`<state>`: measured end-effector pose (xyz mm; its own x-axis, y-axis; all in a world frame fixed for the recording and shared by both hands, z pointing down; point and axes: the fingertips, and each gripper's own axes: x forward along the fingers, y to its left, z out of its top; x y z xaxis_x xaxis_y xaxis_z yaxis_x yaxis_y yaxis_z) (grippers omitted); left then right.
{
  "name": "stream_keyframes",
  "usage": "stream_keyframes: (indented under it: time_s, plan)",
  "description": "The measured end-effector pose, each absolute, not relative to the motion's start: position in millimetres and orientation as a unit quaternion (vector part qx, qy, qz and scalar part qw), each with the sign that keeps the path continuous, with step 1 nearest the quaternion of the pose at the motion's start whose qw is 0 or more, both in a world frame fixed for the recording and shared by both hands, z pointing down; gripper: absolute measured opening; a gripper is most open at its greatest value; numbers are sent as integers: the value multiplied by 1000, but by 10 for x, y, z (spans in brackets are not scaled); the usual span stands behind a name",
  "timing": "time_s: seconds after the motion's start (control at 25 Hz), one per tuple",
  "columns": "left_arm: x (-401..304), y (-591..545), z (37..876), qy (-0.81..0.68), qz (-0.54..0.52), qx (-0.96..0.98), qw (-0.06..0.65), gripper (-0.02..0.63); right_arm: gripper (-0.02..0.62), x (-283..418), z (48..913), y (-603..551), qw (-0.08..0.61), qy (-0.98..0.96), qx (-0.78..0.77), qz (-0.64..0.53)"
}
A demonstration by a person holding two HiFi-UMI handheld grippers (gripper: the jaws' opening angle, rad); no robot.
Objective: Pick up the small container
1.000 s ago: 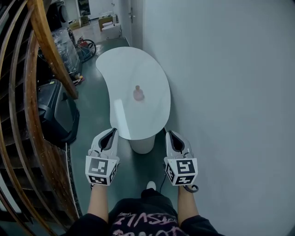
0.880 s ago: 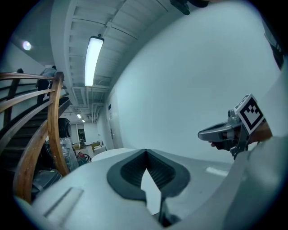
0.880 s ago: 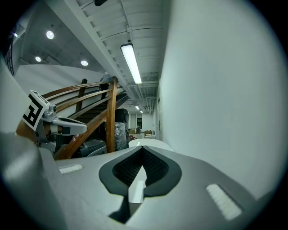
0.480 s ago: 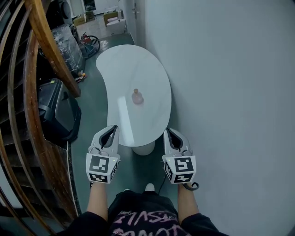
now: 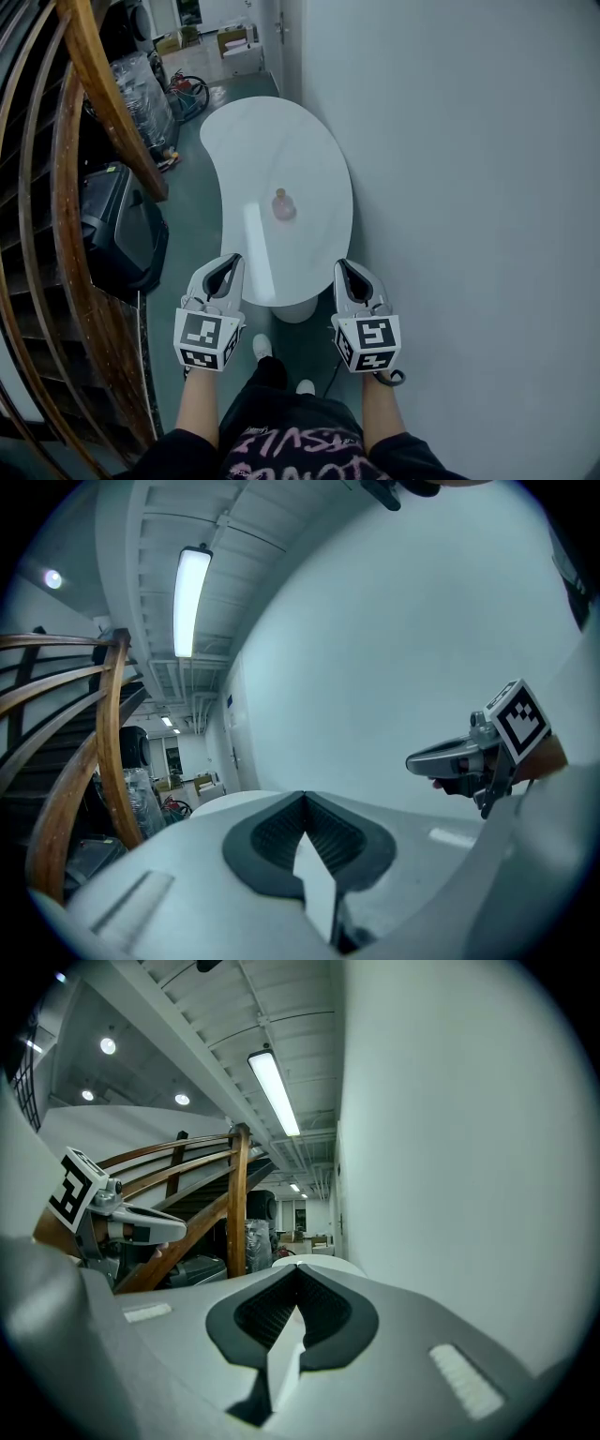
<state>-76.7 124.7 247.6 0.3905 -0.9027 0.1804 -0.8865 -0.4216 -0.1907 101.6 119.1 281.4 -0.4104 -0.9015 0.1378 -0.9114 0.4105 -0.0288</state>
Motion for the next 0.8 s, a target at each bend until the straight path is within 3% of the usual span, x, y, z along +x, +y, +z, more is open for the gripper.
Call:
stream_keyframes:
  time_s: [0.8]
  plan:
    - [-782, 768, 2741, 517, -114, -848, 2, 0, 11, 995, 2972, 816, 66, -827, 555, 53]
